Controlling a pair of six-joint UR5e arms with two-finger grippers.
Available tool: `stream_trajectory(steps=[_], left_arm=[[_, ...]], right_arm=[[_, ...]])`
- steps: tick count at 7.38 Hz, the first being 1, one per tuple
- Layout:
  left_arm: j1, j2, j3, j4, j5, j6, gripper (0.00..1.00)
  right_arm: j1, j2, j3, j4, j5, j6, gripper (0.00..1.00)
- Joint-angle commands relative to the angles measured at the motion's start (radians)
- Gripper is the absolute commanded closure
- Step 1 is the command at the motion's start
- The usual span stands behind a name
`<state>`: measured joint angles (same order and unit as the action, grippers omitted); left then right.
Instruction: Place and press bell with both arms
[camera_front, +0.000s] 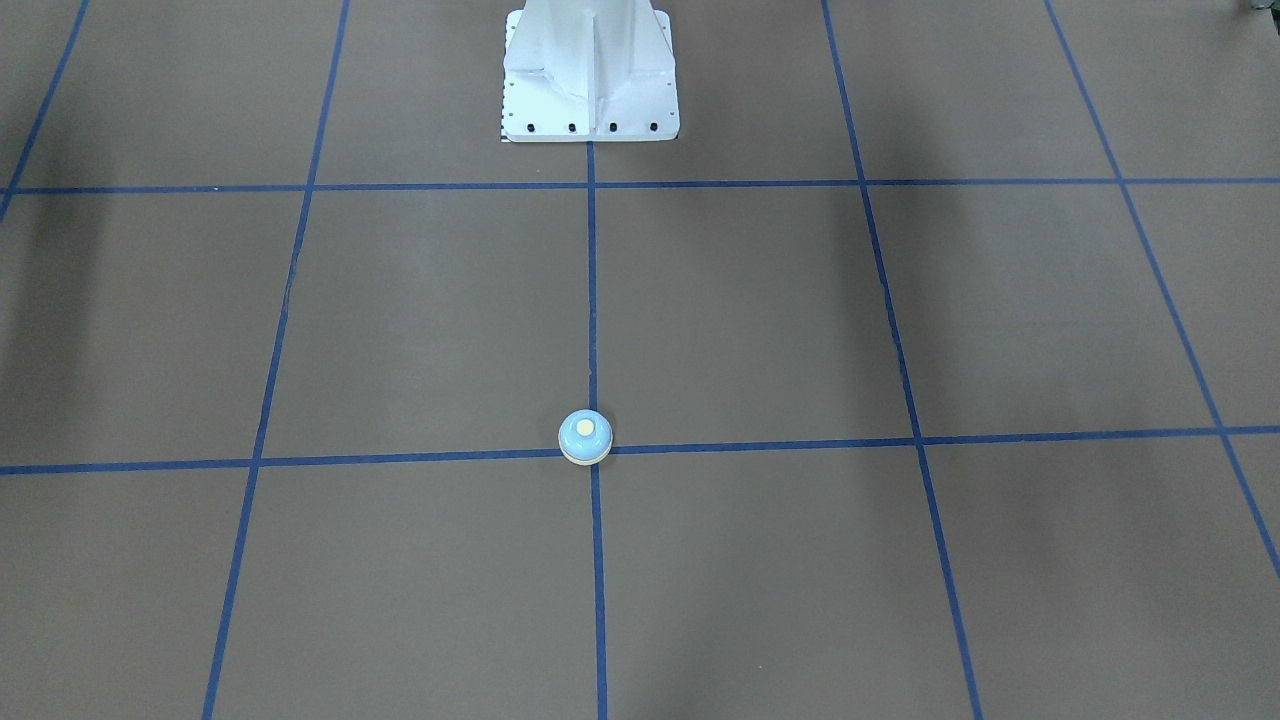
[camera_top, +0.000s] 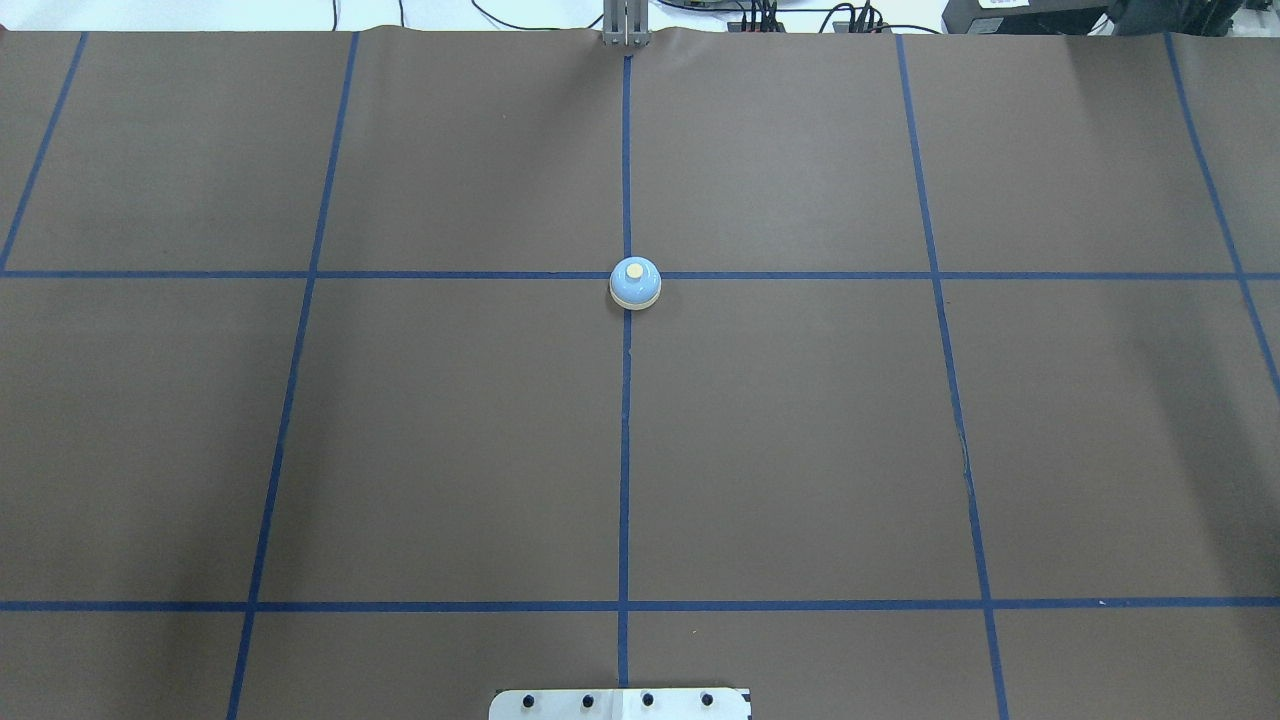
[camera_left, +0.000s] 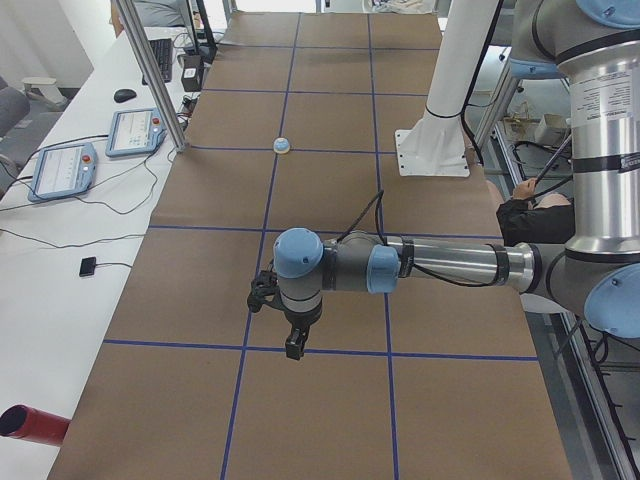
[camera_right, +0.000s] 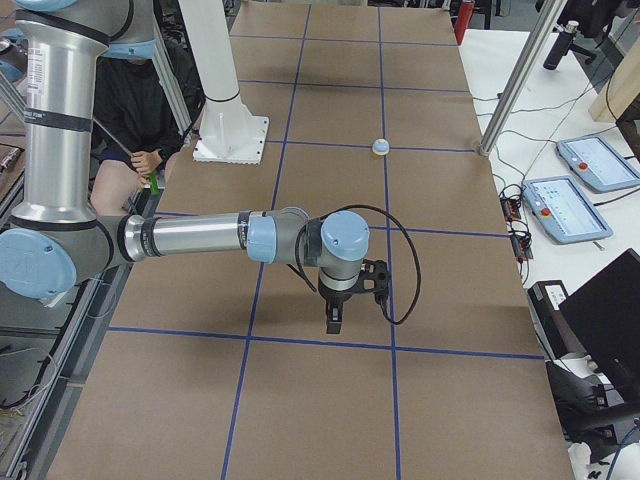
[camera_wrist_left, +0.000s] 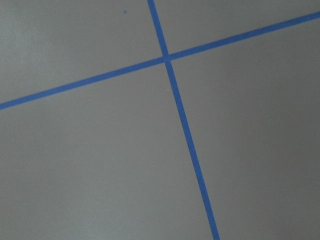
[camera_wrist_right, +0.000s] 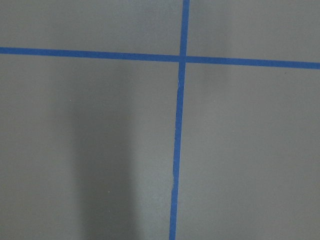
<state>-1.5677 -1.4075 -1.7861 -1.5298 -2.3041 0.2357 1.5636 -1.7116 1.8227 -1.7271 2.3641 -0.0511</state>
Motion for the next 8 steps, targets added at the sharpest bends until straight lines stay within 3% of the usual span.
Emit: stream_trajectory(steps=[1,8], left_arm=[[0.000,0.005,0.011,0.000,-0.001,-0.012,0.00],[0.000,0.004,0.022,0.000,0.000,-0.012,0.00]], right_arm=[[0.003,-0.002,0.000,0.001,0.007,-0.003,0.00],[0.001,-0.005,-0.036,0.003,0.006,-0.006,0.00]])
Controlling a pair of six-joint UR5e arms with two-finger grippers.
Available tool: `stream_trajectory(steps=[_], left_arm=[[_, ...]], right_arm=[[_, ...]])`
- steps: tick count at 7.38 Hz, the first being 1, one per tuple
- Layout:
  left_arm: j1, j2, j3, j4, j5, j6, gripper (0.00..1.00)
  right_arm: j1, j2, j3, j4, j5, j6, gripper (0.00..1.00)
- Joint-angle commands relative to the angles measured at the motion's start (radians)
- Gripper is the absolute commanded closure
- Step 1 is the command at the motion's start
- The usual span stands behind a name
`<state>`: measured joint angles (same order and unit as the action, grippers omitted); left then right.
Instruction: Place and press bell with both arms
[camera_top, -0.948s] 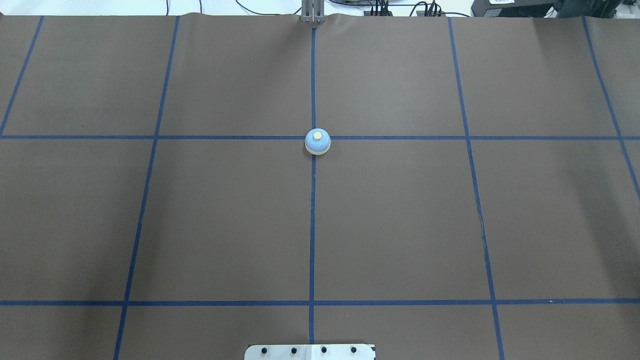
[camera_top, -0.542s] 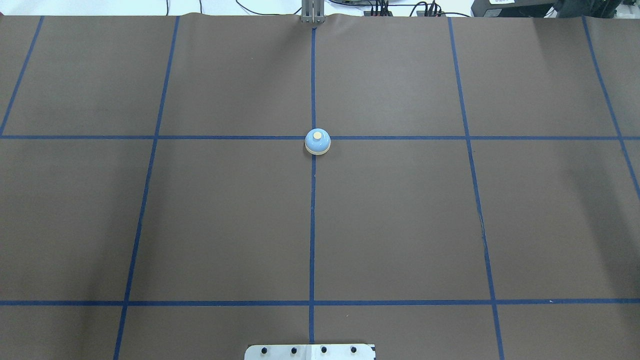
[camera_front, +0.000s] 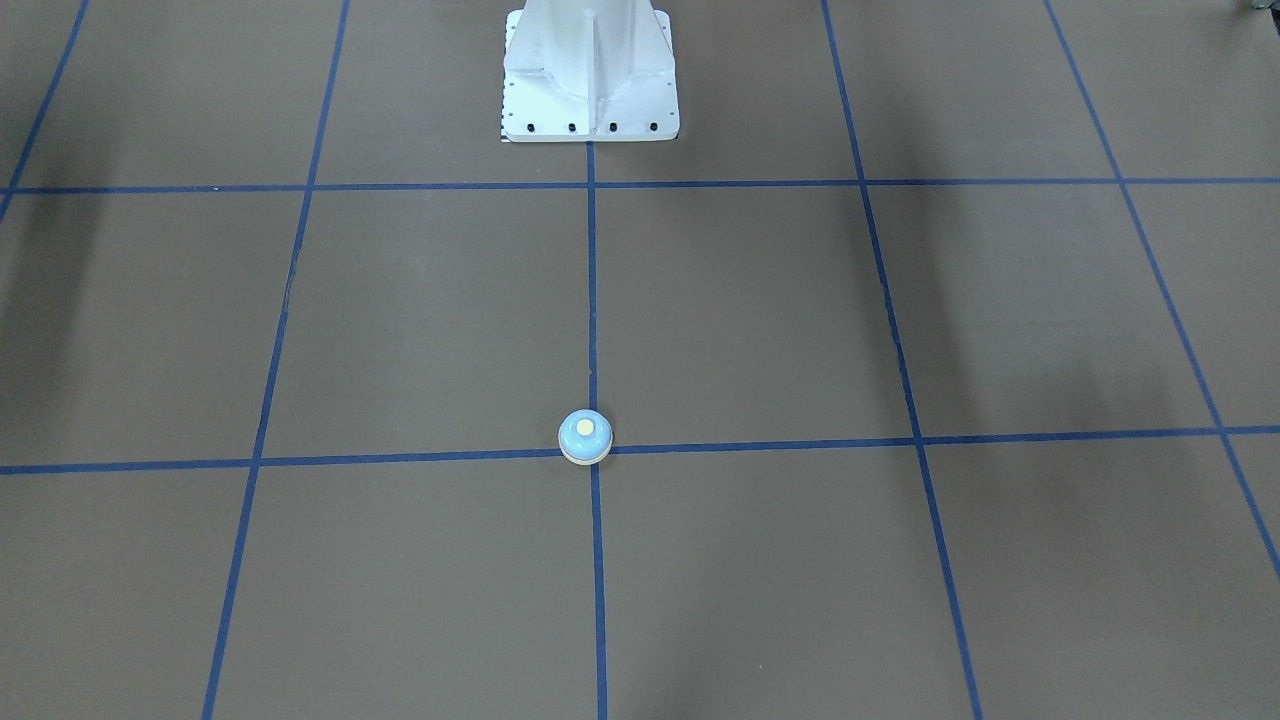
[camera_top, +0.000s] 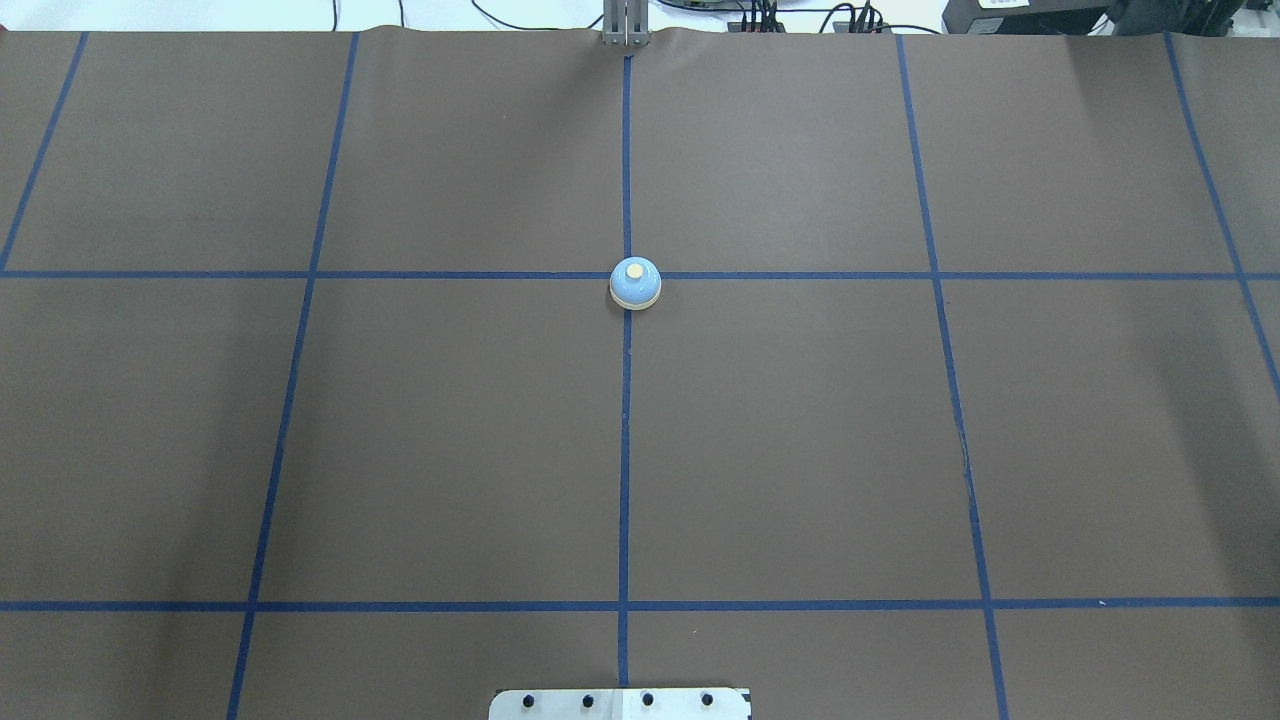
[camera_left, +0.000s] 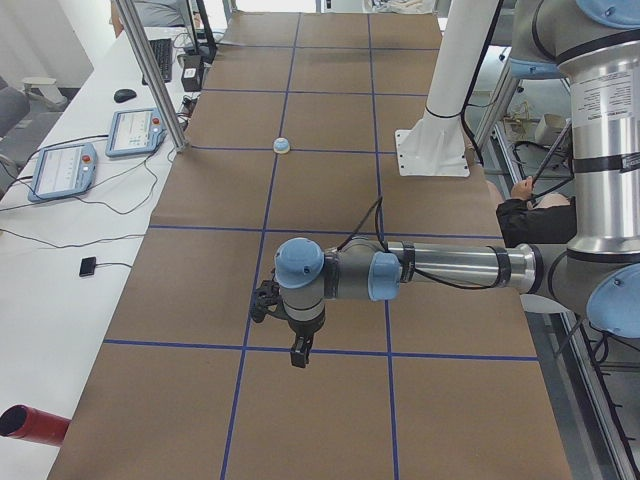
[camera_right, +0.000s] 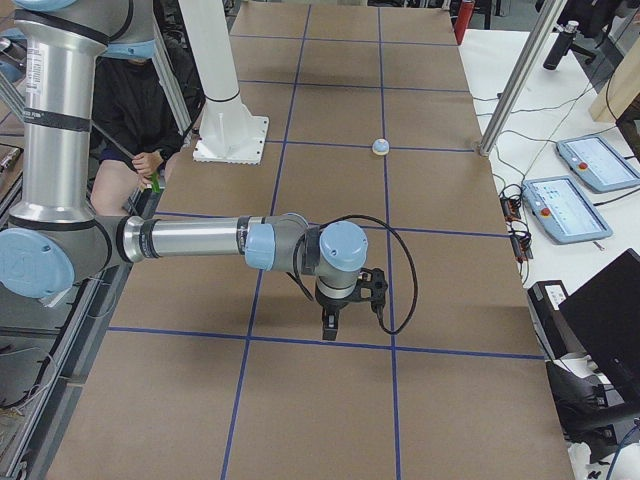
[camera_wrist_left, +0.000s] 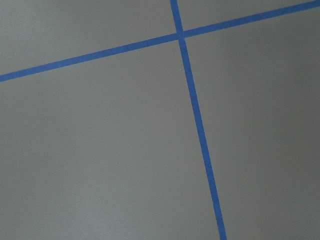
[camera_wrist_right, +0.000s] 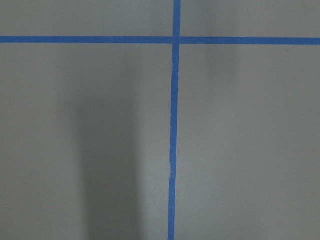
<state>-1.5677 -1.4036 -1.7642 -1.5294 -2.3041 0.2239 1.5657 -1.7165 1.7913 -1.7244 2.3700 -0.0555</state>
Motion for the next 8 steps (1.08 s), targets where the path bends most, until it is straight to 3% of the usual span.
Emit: stream_trajectory(steps=[1,8], left_arm=[[0.000,0.000,-0.001,0.000,0.000,0.000,0.00],[0.001,0.000,0.002,0.000,0.003,0.000,0.00]], right_arm=[[0.000,0.000,-0.006,0.000,0.000,-0.035,0.00],[0.004,0.008,-0.001,0.000,0.002,-0.059,0.00]])
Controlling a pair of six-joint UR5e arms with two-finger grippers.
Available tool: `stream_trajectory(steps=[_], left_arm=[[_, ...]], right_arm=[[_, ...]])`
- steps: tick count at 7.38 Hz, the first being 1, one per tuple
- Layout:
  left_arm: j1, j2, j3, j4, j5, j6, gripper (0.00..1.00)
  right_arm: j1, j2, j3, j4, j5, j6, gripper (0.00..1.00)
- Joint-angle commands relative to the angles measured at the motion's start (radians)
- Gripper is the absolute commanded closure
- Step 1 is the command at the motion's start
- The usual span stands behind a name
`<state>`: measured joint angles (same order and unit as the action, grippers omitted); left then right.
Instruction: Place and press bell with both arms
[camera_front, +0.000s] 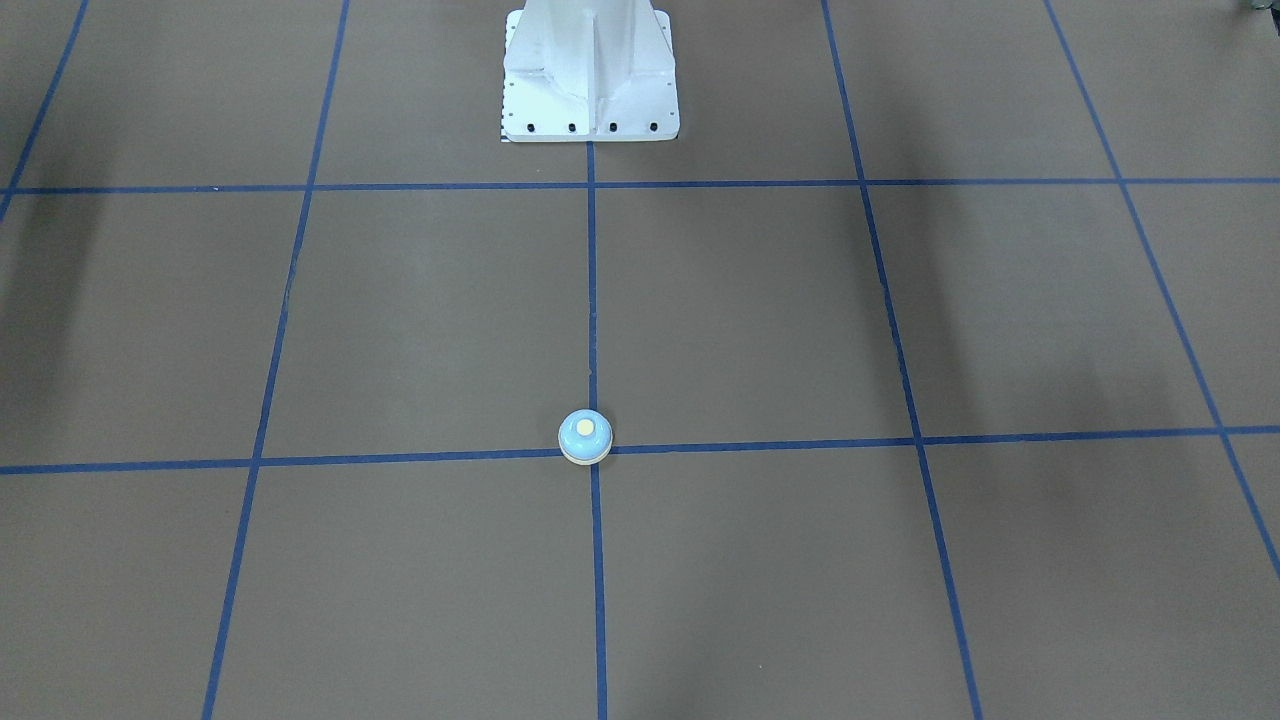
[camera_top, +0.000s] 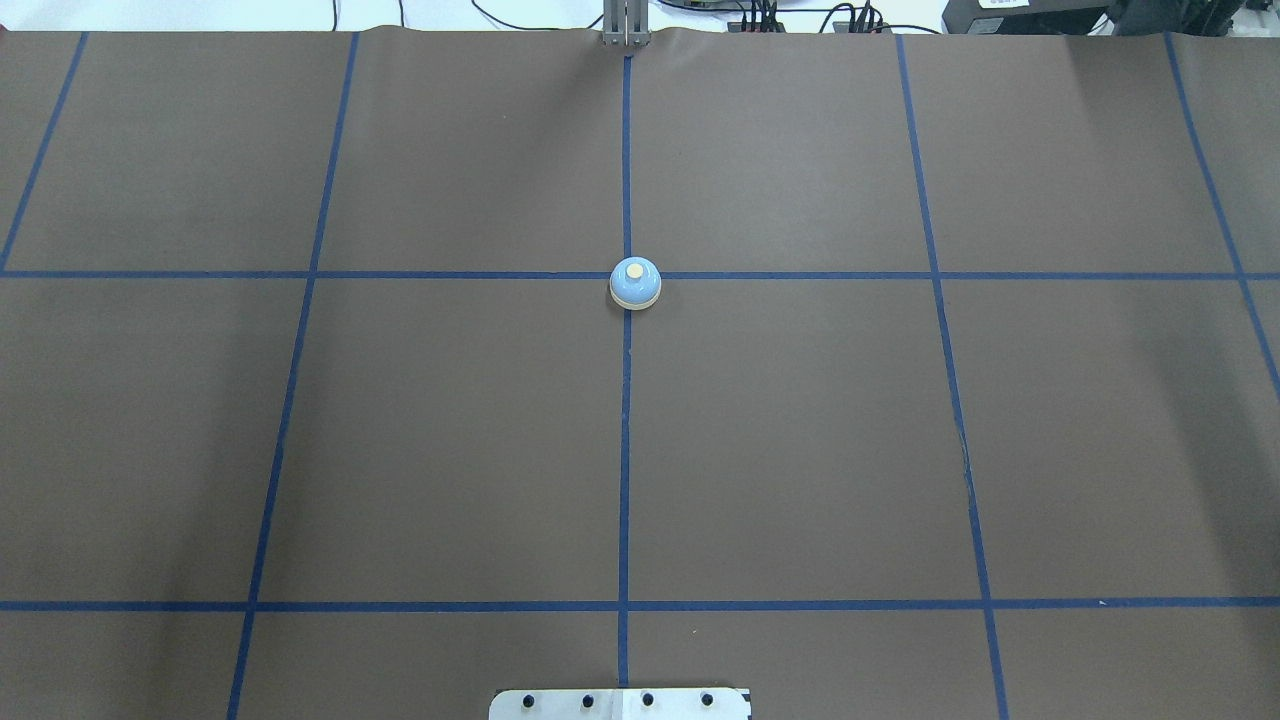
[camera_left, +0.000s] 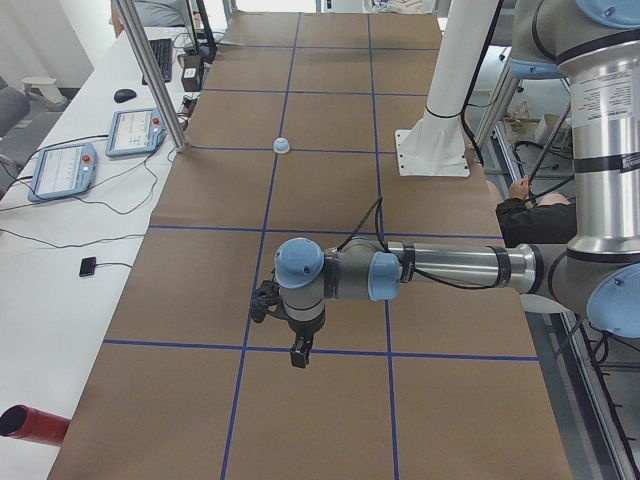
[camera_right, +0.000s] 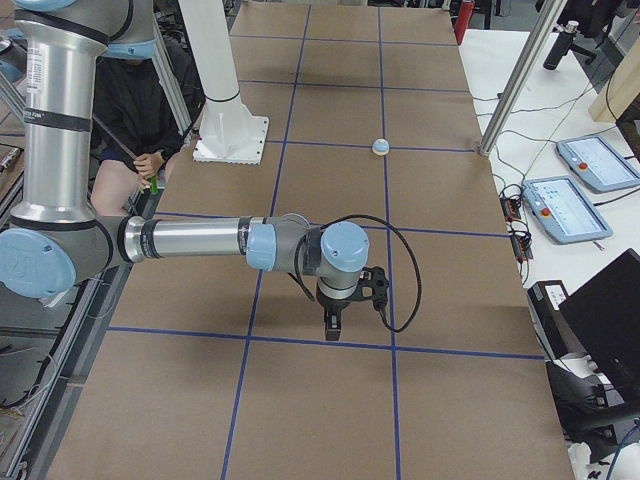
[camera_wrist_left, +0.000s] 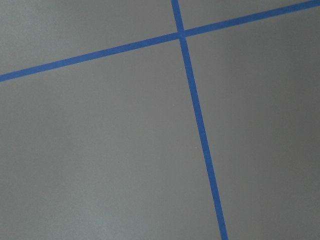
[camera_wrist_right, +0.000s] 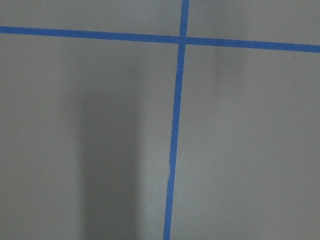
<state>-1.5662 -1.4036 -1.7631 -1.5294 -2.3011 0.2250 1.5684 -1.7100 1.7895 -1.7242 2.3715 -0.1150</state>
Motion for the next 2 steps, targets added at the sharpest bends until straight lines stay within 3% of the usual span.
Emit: stream_trajectory(steps=[1,2], left_arm=[[0.000,0.000,0.001,0.000,0.000,-0.001,0.00],[0.000,-0.002,0.007,-0.002,0.000,-0.001,0.00]], right_arm=[[0.001,0.001,0.001,0.000,0.000,0.000,0.00],[0.001,0.001,0.001,-0.002,0.000,0.000,0.00]])
